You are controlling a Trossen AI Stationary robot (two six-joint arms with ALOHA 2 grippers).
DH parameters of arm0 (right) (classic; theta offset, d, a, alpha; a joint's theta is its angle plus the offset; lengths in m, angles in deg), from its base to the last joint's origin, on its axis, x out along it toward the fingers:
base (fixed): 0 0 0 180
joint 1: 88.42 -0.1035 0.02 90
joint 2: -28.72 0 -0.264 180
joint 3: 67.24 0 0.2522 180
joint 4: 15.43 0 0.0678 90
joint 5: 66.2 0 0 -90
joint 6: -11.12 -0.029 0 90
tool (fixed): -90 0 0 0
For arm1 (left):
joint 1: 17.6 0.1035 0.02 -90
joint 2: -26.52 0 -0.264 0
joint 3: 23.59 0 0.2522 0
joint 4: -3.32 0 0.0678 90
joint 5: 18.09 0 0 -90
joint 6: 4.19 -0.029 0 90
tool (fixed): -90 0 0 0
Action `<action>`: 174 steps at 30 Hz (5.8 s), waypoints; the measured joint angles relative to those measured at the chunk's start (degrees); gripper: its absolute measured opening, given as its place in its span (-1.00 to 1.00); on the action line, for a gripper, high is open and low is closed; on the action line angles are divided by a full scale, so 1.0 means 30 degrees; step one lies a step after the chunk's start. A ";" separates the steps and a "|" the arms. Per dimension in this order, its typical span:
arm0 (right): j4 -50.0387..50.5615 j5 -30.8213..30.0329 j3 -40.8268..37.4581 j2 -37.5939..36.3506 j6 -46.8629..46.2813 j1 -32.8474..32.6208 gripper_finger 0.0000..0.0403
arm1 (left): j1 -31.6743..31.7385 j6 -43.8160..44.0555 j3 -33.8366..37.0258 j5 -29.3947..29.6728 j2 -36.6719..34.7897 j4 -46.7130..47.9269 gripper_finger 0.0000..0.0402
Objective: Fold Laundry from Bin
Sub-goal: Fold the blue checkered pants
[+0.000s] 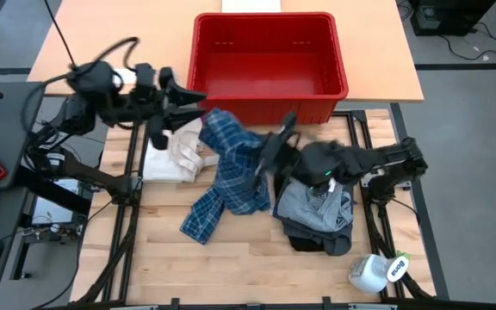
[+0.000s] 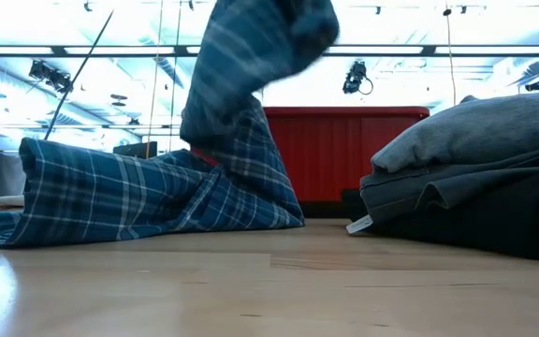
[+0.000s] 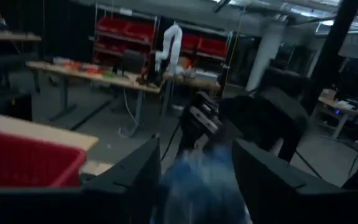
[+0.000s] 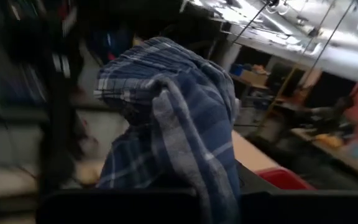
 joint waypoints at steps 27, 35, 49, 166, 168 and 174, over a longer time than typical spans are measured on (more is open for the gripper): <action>-0.7912 0.6977 0.0015 -0.2301 -0.6084 0.0937 -0.94 | -0.3781 0.0347 0.0022 -0.0237 0.1486 -0.0863 -0.04; -0.8084 0.5187 0.0015 -0.2146 -0.6160 0.0957 -0.94 | -0.3730 -0.0305 -0.0007 0.0813 0.2196 -0.5300 0.09; -0.9203 0.5317 0.0022 -0.2133 -0.4227 0.0868 -0.94 | -0.2848 0.1002 0.0015 0.1629 0.3506 -0.9121 0.69; -1.2269 1.1338 -0.0810 -0.2789 -0.0099 0.0826 -0.96 | -0.0503 -0.2722 -0.9317 -0.4696 0.2441 -0.2811 -0.93; -1.1963 1.1274 -0.0766 -0.2789 -0.0779 0.0911 -0.96 | -0.0487 -0.2751 -0.9362 -0.4647 0.2722 -0.2797 -0.93; -1.0478 0.8078 -0.0750 -0.2965 -0.0240 0.0431 -0.96 | 0.0322 -0.3774 -0.9384 -0.3681 0.2739 0.0193 -0.84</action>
